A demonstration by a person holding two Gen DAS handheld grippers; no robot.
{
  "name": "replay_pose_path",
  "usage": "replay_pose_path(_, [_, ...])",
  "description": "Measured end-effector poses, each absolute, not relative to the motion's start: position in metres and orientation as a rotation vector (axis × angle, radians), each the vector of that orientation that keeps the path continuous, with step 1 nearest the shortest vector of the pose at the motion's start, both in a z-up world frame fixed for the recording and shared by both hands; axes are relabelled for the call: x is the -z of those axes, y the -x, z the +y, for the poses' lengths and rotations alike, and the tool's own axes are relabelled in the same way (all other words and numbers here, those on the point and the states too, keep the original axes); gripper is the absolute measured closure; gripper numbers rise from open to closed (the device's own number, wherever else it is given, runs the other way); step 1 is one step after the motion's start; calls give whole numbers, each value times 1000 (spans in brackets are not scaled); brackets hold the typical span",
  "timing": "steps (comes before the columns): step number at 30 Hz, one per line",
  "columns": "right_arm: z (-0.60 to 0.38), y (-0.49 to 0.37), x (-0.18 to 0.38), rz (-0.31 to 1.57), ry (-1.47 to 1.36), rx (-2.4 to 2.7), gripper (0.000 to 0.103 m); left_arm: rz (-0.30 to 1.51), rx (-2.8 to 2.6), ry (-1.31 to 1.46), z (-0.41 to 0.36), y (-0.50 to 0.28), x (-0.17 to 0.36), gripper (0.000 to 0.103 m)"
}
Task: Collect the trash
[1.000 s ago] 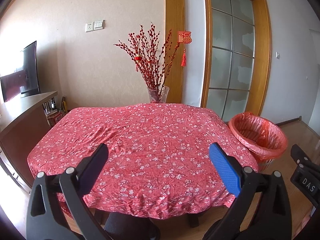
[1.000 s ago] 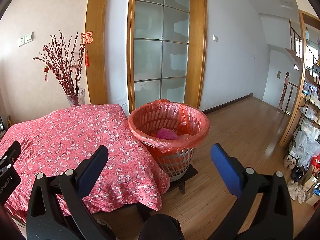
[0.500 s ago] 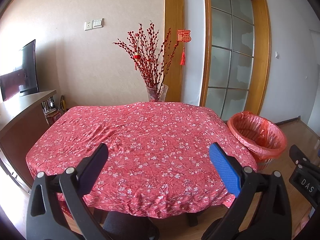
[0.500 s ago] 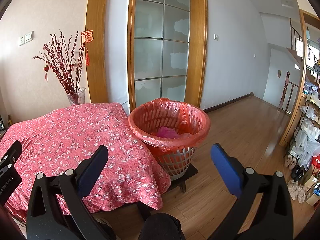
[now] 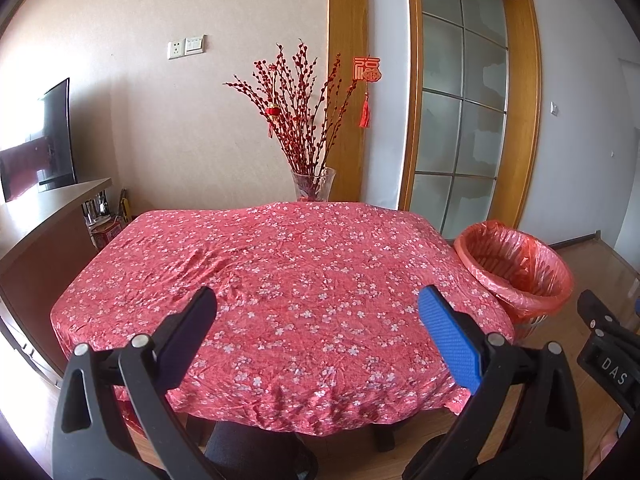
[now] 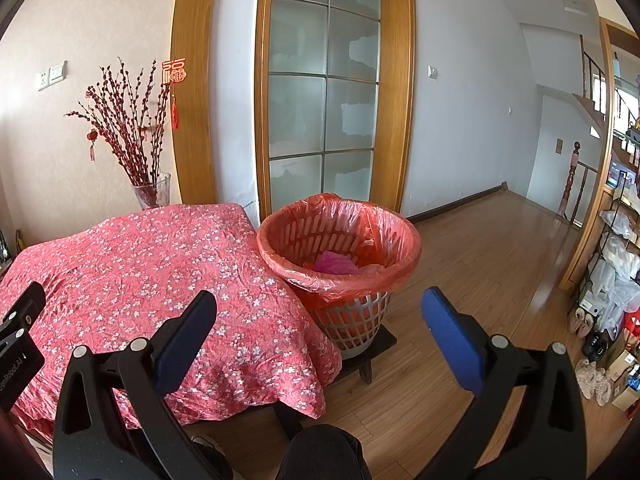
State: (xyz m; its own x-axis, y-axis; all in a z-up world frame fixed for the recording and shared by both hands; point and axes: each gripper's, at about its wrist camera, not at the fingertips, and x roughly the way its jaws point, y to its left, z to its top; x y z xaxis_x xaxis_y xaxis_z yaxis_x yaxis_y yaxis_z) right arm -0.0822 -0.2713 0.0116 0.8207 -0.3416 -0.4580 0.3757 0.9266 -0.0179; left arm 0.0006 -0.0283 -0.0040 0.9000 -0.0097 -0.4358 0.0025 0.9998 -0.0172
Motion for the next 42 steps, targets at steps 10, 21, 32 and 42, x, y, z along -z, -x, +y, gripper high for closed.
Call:
replay_pose_path(10, [-271, 82, -11, 474, -75, 383, 2, 452, 8, 16, -30, 0, 4, 5])
replay_pose_path(21, [-272, 83, -8, 477, -76, 379, 2, 453, 10, 14, -30, 0, 6, 5])
replay_pose_path(32, [-271, 83, -8, 479, -77, 379, 2, 451, 11, 13, -28, -2, 5, 5])
replay_pose_path(42, [-271, 83, -8, 480, -78, 379, 2, 450, 12, 8, -28, -2, 6, 5])
